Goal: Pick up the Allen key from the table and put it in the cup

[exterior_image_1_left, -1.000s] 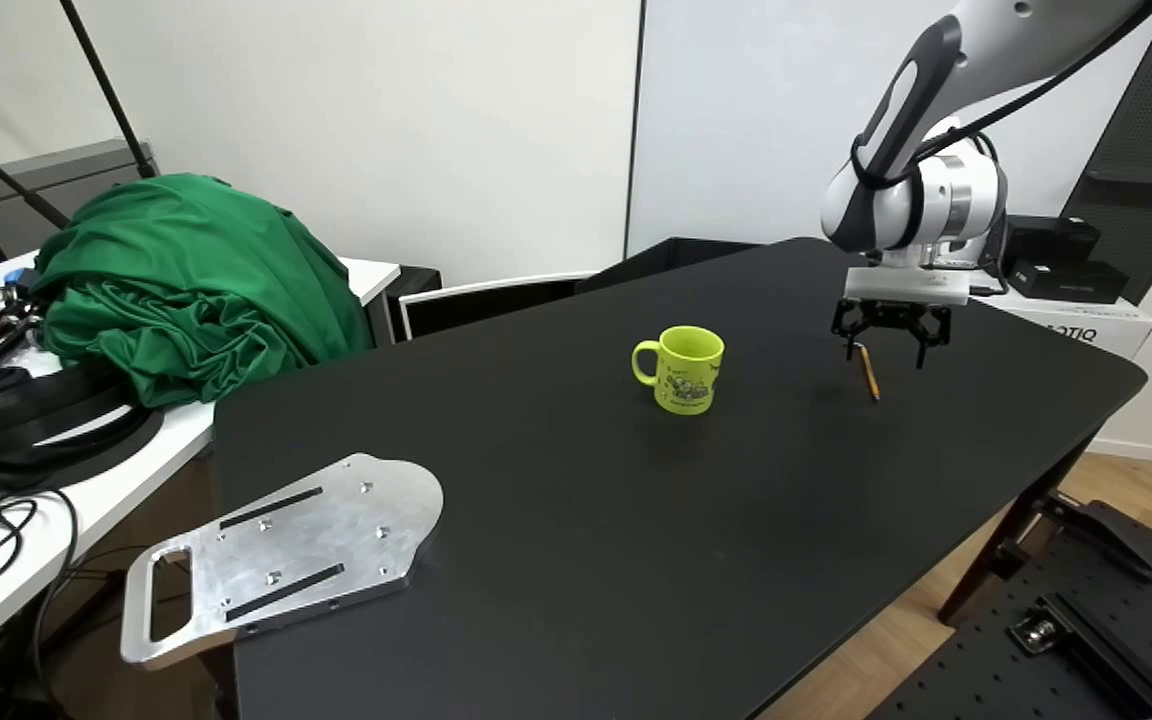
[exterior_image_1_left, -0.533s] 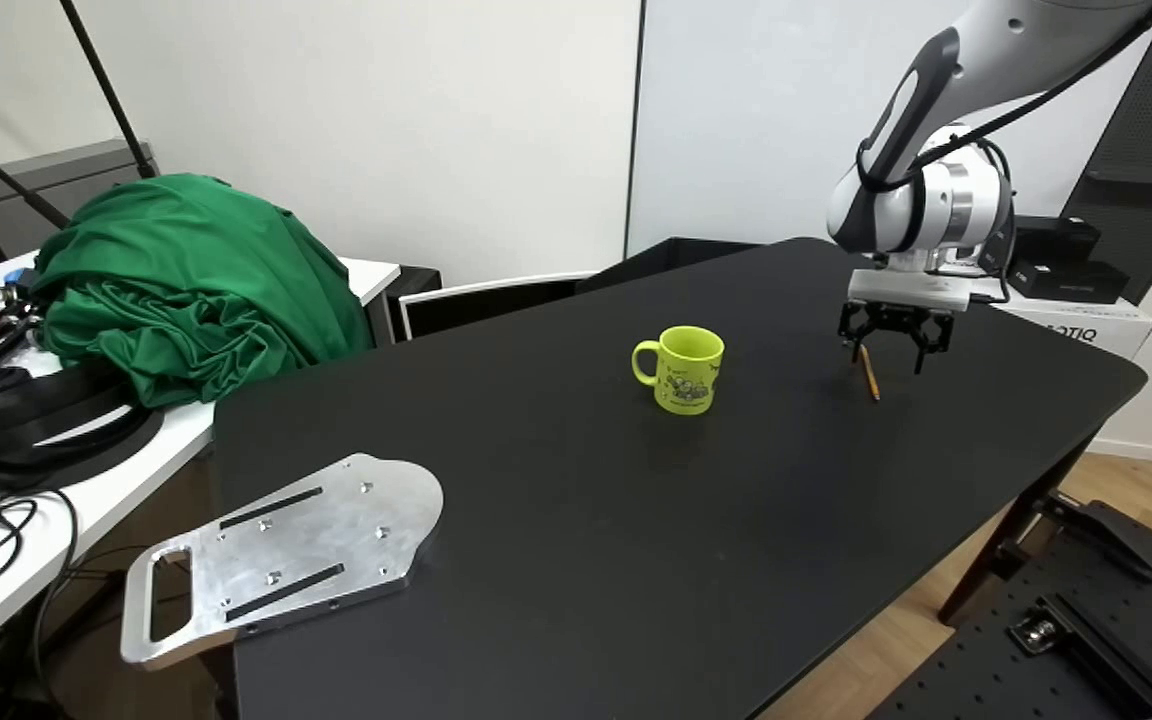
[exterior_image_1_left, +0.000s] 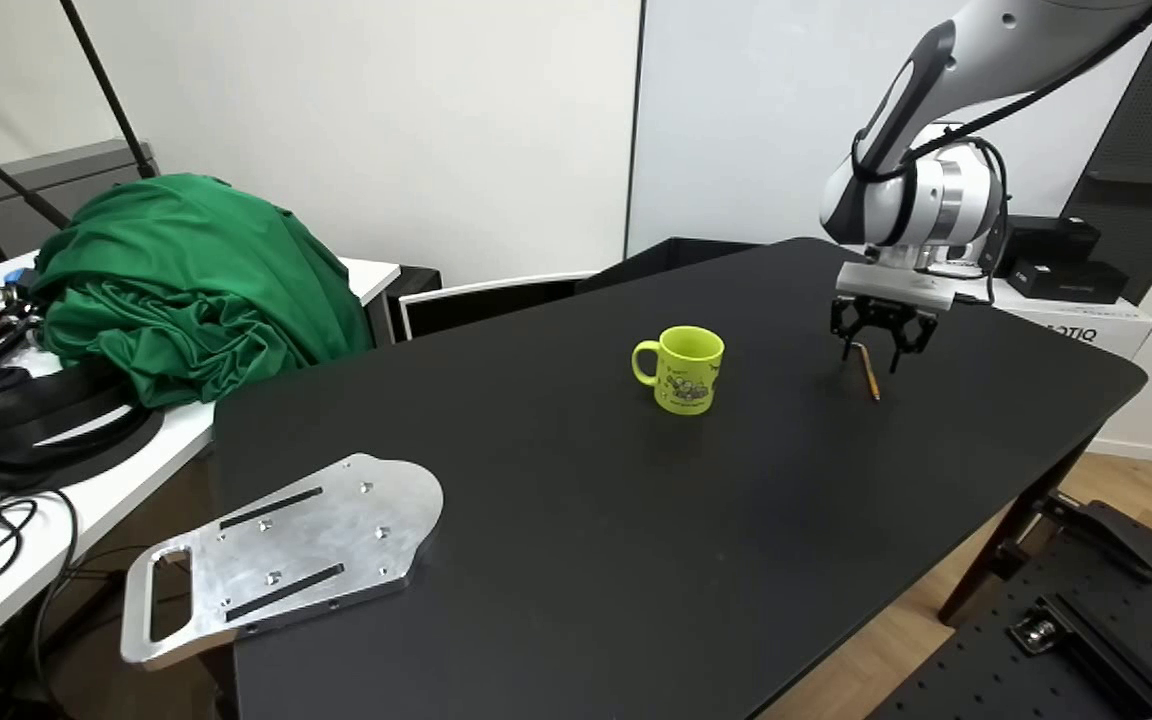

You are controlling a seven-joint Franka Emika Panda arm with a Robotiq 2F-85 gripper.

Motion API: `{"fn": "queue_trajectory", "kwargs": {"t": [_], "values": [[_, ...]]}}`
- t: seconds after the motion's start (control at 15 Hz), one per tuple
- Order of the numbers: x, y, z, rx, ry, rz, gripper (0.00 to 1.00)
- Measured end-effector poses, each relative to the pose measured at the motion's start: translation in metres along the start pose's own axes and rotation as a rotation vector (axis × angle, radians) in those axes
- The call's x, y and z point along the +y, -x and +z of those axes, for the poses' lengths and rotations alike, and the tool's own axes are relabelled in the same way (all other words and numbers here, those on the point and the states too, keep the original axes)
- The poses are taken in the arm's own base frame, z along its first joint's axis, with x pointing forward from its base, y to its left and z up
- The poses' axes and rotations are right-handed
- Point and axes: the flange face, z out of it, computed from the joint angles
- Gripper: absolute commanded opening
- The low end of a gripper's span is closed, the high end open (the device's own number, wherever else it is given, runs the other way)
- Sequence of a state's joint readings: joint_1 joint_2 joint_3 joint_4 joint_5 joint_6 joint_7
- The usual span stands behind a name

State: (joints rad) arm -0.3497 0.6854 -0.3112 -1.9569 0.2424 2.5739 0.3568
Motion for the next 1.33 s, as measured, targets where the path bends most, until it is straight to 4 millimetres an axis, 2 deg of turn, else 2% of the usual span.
{"fn": "queue_trajectory", "kwargs": {"t": [0.33, 0.4, 0.53, 1.2, 1.27, 1.33], "values": [[-0.009, 0.0, 0.009, -0.014, -0.022, 0.01, 1.0], [-0.01, 0.001, 0.013, -0.017, -0.022, 0.01, 0.75], [-0.011, 0.001, 0.019, -0.018, -0.021, 0.008, 0.74], [-0.018, -0.006, 0.011, 0.0, -0.035, 0.009, 0.05], [-0.018, -0.006, 0.01, 0.002, -0.032, 0.01, 0.01], [-0.019, -0.007, 0.01, 0.0, -0.026, 0.015, 0.02]]}}
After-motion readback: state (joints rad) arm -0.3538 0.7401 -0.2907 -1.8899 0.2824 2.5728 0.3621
